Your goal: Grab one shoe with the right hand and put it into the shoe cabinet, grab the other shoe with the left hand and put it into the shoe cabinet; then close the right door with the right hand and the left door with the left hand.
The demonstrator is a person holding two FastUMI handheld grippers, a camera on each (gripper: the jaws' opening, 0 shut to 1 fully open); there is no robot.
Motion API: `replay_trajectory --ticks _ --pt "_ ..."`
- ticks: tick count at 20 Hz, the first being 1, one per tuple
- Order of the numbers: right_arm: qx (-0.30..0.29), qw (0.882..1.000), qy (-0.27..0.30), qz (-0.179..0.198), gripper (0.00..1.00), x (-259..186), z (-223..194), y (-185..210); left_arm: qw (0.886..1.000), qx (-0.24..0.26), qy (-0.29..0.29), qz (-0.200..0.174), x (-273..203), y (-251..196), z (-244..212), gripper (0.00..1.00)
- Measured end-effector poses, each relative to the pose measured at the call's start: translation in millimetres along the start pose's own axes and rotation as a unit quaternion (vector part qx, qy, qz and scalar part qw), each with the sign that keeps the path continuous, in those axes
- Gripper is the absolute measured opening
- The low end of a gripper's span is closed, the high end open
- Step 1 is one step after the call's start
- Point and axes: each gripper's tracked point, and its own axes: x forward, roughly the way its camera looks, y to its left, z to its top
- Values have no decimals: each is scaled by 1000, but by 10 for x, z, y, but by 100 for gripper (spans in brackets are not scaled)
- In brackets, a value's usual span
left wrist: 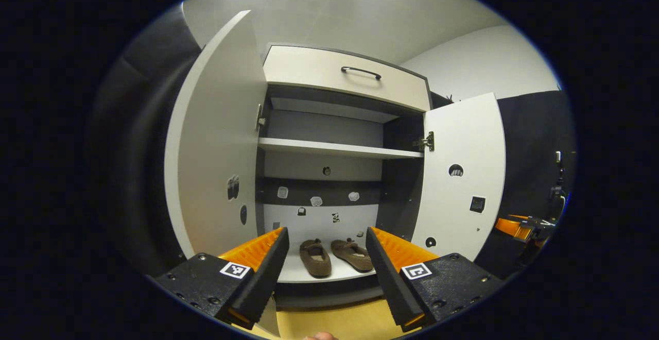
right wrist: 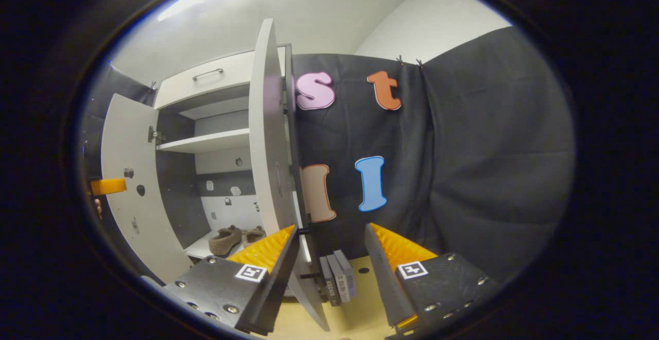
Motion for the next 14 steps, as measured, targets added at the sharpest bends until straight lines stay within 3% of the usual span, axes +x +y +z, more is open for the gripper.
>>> replay_trajectory --ticks 3,4,5,8,14 --pt "-3 1000 8 9 75 33 -70 61 1000 -11 5 15 -112 94 -54 91" --pt "-5 1000 10 12 77 36 -91 72 1000 -14 8 23 -147 151 -71 87" --pt "-6 1000 13 15 77 50 -113 95 999 -17 11 30 -181 202 -85 92" --pt "-18 1000 11 14 77 65 -129 106 999 -17 17 49 -265 346 -129 92" --pt "-56 997 6 58 74 55 -120 355 996 -19 26 79 -382 476 -239 92"
